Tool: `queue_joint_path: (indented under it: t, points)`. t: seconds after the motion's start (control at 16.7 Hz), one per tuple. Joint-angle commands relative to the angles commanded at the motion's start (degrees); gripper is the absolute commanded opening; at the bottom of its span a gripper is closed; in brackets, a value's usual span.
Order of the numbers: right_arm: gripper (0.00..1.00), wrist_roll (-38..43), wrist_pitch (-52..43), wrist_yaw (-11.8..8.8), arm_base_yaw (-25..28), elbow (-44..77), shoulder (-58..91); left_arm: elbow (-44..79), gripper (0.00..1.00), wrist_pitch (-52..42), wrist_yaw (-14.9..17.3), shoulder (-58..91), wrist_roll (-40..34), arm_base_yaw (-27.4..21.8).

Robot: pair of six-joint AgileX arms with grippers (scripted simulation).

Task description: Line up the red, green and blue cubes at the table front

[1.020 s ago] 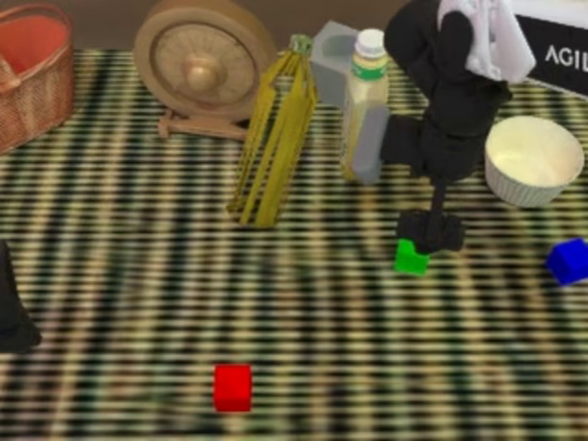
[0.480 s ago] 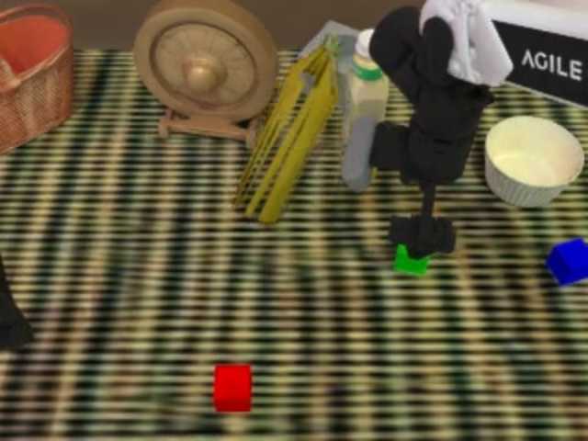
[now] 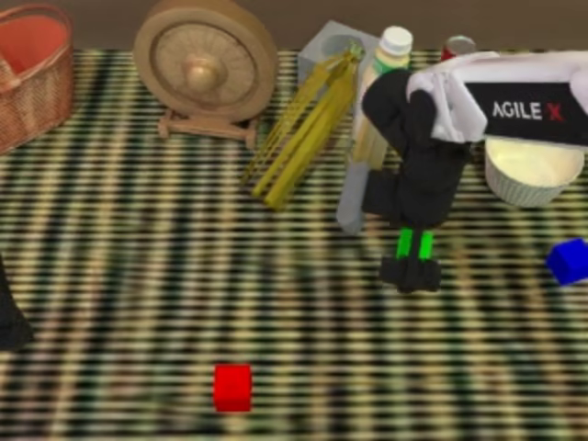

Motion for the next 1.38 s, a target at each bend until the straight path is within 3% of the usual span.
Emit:
queue_joint_path:
  t: [0.24, 1.02, 1.38]
  points:
    - [1.00, -0.01, 0.43, 0.00, 0.01, -0.29, 0.30, 0.00, 1.00, 0.00, 0.00, 0.00, 0.00, 0.00]
    - [0.02, -0.01, 0.43, 0.00, 0.01, -0.29, 0.30, 0.00, 1.00, 0.00, 0.00, 0.00, 0.00, 0.00]
    - [0.00, -0.01, 0.43, 0.00, 0.01, -0.29, 0.30, 0.00, 1.00, 0.00, 0.00, 0.00, 0.00, 0.00]
